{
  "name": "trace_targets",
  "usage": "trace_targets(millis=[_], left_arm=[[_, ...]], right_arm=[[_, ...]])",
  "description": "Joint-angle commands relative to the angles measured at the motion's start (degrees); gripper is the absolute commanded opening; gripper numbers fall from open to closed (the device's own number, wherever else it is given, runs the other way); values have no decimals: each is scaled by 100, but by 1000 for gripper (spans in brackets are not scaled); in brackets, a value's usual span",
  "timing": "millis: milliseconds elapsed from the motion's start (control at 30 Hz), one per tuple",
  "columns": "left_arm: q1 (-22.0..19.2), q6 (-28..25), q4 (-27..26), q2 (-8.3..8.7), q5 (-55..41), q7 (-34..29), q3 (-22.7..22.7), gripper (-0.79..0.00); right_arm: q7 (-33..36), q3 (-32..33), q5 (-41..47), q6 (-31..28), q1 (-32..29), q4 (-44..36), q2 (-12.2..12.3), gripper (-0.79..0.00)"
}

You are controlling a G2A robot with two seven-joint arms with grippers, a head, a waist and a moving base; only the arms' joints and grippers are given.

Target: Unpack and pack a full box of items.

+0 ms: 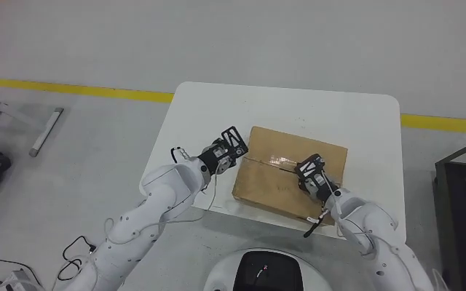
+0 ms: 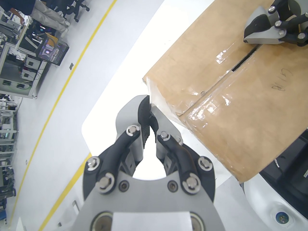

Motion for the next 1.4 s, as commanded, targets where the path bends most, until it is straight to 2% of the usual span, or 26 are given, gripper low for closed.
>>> trace_targets(millis=[0, 133, 233, 600, 667, 700, 800, 867, 967, 1133, 1233, 1367], left_arm=[[-56, -28, 12, -8, 49, 13, 47, -705], [-132, -24, 90, -18, 335, -9, 121, -680], [-156, 28, 225, -22, 544, -18, 114, -526], [-461, 196, 728, -70, 738, 35, 90, -548], [-497, 163, 750, -77, 747, 26, 98, -523], [-507, 112, 743, -76, 792, 19, 100, -486], [-433, -15, 710, -67, 936, -5, 77, -465], [-347, -57, 690, -60, 973, -34, 20, -486], [-172, -218, 692, -41, 1085, -74, -56, -474], [43, -250, 883, -34, 1212, -22, -115, -477], [21, -215, 1102, -53, 1315, 56, 1, -511], [-167, -140, 1361, -97, 1426, 151, 228, -511]], right_arm=[[9, -20, -5, 3, 4, -20, -7, -785], [45, -38, -8, -14, 27, -40, -16, -785], [66, -42, -18, -29, 39, -46, -21, -785], [144, -38, -6, -86, 67, -60, -34, -785], [148, -39, 5, -78, 76, -39, -38, -785], [151, -42, 11, -77, 79, -30, -41, -785], [151, -50, 22, -77, 98, 4, -49, -785], [138, -55, 36, -78, 110, 26, -55, -785], [131, -60, 48, -79, 132, 58, -63, -785], [115, -51, 57, -99, 168, 100, -71, -785], [117, -53, 65, -116, 175, 114, -75, -785], [130, -67, 58, -137, 184, 117, -81, -785]])
